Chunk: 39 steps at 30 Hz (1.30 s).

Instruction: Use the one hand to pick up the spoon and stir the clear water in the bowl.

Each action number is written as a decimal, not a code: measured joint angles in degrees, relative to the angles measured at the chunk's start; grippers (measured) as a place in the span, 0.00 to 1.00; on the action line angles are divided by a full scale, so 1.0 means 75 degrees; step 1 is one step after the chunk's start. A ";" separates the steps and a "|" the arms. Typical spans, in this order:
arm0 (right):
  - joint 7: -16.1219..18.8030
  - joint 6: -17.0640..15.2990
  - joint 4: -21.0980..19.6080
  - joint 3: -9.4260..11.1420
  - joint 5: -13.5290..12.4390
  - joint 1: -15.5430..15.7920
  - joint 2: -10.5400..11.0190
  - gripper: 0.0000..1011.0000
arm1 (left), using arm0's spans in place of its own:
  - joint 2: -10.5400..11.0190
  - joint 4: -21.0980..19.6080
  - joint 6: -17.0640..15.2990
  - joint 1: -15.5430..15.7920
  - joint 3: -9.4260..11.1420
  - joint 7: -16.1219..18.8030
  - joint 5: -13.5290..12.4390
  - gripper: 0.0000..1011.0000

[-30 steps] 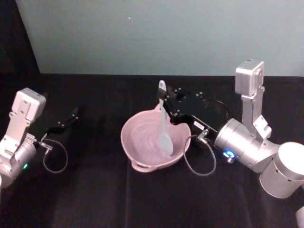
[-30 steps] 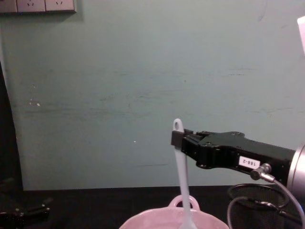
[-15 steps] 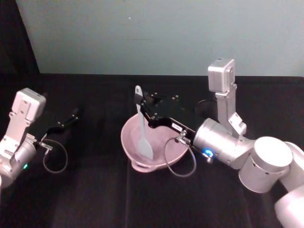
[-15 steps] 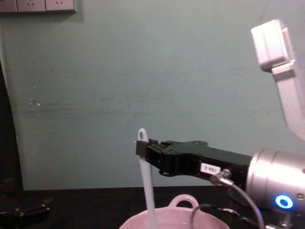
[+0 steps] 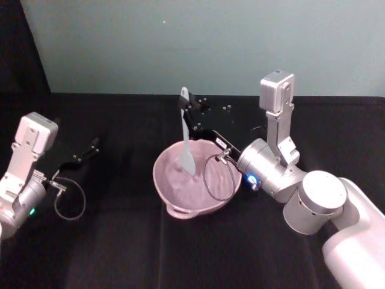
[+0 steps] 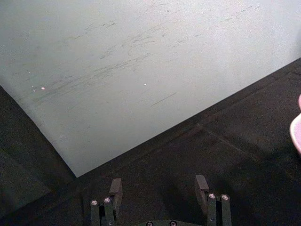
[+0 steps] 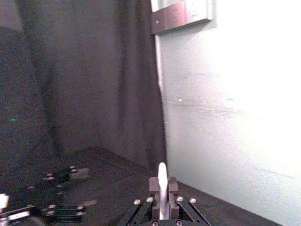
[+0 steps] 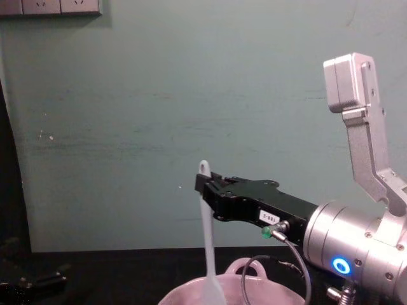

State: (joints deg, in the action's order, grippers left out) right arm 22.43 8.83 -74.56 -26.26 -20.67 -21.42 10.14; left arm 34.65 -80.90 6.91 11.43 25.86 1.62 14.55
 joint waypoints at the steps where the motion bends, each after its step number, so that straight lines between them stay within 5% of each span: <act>1: -0.0049 0.0052 0.0052 0.0024 0.0048 -0.0013 -0.0019 0.11 | 0.0000 0.0000 0.0000 0.0000 0.0000 0.0000 0.0000 1.00; 10: -0.0398 0.0401 0.0003 0.0268 0.0582 0.0060 0.0023 0.11 | 0.0000 0.0000 0.0000 0.0000 0.0000 0.0000 0.0000 1.00; 18: -0.0260 -0.0050 -0.0742 0.0497 0.0534 0.0450 0.0301 0.11 | 0.0000 0.0000 0.0000 0.0000 0.0000 0.0000 0.0000 1.00; 28: 0.0249 -0.0842 -0.1609 0.0829 -0.0500 0.0928 0.0628 0.11 | 0.0000 0.0000 0.0000 0.0000 0.0000 0.0000 0.0000 1.00; 39: 0.0069 -0.1732 -0.2406 0.1384 -0.1642 0.1033 0.0923 0.11 | 0.0000 0.0000 0.0000 0.0000 0.0000 0.0000 0.0000 1.00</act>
State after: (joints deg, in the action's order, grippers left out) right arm 22.95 -4.17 -92.60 -15.88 -32.98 -13.68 17.06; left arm 34.65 -80.90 6.91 11.43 25.86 1.62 14.55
